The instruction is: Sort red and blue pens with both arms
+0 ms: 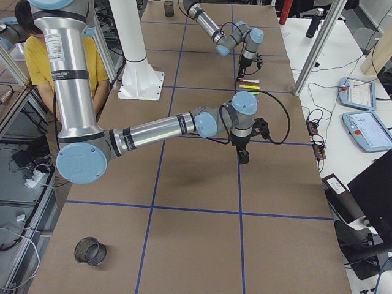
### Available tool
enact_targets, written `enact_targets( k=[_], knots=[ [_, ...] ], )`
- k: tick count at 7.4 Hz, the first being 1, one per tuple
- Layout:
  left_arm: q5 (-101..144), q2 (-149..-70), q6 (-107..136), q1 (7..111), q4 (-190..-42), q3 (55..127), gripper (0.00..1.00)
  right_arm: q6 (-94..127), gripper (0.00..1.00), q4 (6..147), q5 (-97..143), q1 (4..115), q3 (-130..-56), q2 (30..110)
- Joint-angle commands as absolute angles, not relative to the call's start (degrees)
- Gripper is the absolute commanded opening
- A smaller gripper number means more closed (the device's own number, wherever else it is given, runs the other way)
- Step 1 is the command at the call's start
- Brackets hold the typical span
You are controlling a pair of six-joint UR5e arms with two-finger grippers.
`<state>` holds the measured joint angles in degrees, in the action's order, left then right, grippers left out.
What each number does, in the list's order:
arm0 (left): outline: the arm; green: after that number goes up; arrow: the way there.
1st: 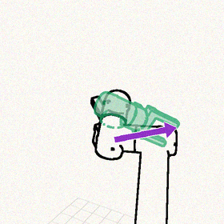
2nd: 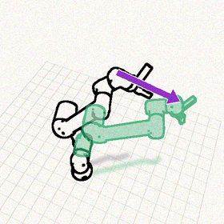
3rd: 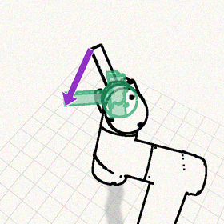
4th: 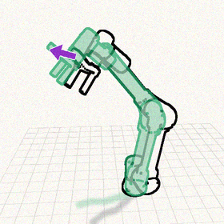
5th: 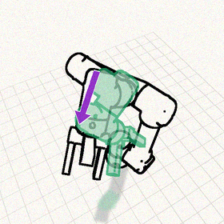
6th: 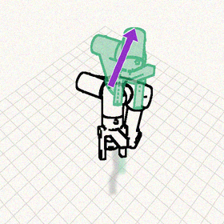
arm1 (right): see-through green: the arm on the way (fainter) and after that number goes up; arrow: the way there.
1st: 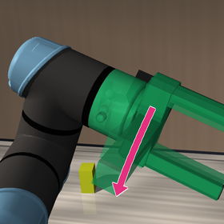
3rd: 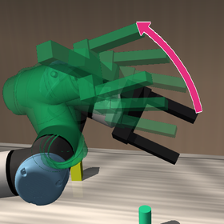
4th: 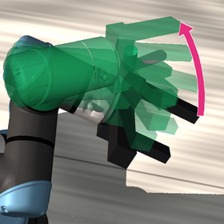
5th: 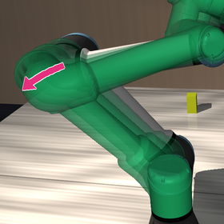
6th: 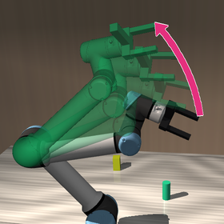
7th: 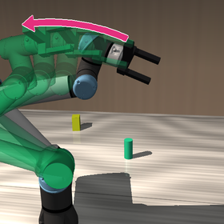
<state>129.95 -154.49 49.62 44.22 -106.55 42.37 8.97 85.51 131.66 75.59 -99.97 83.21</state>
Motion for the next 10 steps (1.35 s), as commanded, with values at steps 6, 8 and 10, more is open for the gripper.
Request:
enact_targets(
  k=[6,8,10],
  knots=[
    [130.4,-135.2,49.5,46.5,-89.0,82.8,0.0,9.1,1.0,85.4,131.8,75.7,-100.2,83.5],
    [130.4,-122.6,46.2,48.9,-88.9,96.5,0.0,9.1,1.0,85.4,131.8,75.6,-100.2,83.6],
    [130.3,-112.9,42.2,51.8,-83.8,108.3,0.0,9.1,1.0,85.4,131.8,75.7,-100.3,83.7]
  ],
)
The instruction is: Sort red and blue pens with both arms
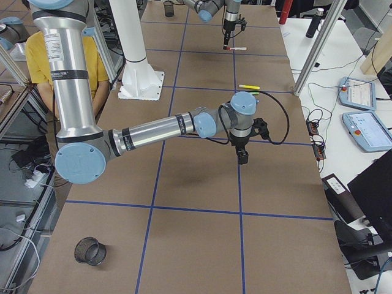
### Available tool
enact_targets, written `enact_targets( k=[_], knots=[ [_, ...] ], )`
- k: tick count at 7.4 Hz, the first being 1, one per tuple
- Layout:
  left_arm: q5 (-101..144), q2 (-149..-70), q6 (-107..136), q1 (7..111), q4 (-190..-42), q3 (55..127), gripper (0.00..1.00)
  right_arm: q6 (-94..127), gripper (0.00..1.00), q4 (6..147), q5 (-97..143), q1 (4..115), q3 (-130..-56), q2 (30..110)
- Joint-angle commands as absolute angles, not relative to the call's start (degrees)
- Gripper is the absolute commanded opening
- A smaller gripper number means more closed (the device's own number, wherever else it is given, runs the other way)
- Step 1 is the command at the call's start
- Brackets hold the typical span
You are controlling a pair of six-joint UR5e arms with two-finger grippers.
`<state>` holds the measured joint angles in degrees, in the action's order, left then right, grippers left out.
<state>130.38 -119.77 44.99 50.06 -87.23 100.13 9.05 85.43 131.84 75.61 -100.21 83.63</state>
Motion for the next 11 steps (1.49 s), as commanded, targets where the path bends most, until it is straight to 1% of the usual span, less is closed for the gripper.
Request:
enact_targets(
  k=[1,2,3,4,7,8,9,11],
  knots=[
    [130.3,-105.8,39.8,52.7,-81.7,115.9,0.0,9.1,1.0,85.4,131.8,75.7,-100.3,83.8],
    [130.4,-99.9,39.8,55.9,-81.7,120.6,0.0,9.1,1.0,85.4,131.8,75.7,-100.3,83.9],
    [130.9,-95.4,39.7,60.3,-81.7,122.6,0.0,9.1,1.0,85.4,131.8,75.7,-100.2,83.9],
    [134.5,-91.8,39.6,65.3,-81.7,122.5,0.0,9.1,1.0,85.4,131.8,75.6,-100.2,83.9],
    [149.4,-76.3,36.9,81.0,-82.4,121.6,0.0,9.1,1.0,85.4,131.8,75.7,-100.1,83.9],
    [152.9,-73.4,36.0,86.3,-82.3,119.2,0.0,9.1,1.0,85.4,131.8,75.6,-100.1,83.9],
    [155.0,-69.6,35.9,90.6,-82.3,118.5,0.0,9.1,1.0,85.4,131.8,75.6,-100.1,83.9],
    [149.0,-64.5,26.4,93.5,-83.8,118.8,0.0,9.1,1.0,85.4,131.8,75.7,-100.1,83.9]
  ],
)
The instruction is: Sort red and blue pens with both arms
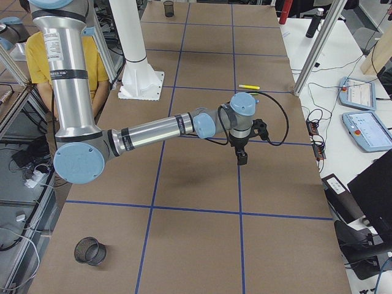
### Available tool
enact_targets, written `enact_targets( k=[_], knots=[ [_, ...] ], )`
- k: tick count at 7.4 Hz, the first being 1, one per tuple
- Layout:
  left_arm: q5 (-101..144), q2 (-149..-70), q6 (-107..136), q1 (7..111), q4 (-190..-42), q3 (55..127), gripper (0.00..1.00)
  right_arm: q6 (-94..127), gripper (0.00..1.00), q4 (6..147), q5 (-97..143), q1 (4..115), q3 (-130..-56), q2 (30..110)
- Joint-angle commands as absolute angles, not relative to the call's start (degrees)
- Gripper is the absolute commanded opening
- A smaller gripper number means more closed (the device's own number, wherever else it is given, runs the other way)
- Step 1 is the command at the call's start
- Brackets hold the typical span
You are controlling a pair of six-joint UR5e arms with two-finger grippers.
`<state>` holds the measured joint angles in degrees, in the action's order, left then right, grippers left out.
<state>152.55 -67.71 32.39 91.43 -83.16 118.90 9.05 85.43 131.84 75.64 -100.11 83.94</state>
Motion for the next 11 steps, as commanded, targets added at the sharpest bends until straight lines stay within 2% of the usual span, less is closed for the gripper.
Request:
enact_targets(
  k=[1,4,6,9,11],
  knots=[
    [140.9,-63.8,22.5,94.3,-83.7,119.2,0.0,9.1,1.0,85.4,131.8,75.7,-100.2,83.9],
    [130.2,-58.6,9.0,94.6,-82.2,119.9,0.0,9.0,1.0,85.4,131.7,75.7,-100.2,83.9],
    [130.1,-54.0,-4.3,99.3,-79.3,119.7,0.0,9.0,1.0,85.4,131.7,75.6,-100.1,83.9],
    [130.0,-56.3,-25.6,112.9,-54.2,121.8,0.0,8.9,1.0,85.4,131.7,75.6,-100.1,83.9],
    [130.0,-56.4,-30.0,118.7,-42.9,119.8,0.0,8.9,1.0,85.4,131.7,75.6,-99.9,83.9]
  ],
)
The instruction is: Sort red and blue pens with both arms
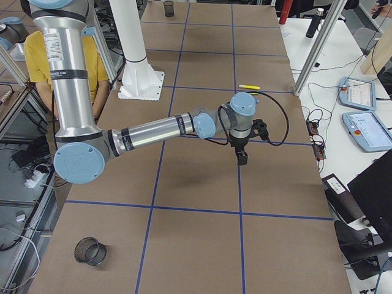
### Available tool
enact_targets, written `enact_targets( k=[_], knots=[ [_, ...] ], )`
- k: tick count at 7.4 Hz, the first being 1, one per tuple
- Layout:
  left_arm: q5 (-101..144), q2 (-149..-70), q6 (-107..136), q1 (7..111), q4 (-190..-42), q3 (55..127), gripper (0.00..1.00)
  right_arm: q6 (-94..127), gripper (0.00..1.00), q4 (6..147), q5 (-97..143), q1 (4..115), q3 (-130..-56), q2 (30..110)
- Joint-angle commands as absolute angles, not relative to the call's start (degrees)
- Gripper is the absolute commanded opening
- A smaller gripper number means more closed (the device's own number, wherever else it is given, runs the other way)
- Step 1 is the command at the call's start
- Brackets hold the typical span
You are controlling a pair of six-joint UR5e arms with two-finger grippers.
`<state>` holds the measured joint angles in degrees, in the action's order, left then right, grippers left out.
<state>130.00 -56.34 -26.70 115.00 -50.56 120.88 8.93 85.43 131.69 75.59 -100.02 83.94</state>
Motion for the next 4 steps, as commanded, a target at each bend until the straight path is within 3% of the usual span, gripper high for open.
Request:
enact_targets(
  k=[1,4],
  knots=[
    [130.1,-56.5,-30.7,121.3,-37.0,118.1,0.0,8.9,1.0,85.3,131.7,75.6,-99.7,83.9],
    [130.3,-61.1,-30.2,129.5,-19.0,107.8,0.0,8.8,1.0,85.3,131.7,75.6,-99.4,83.8]
  ],
)
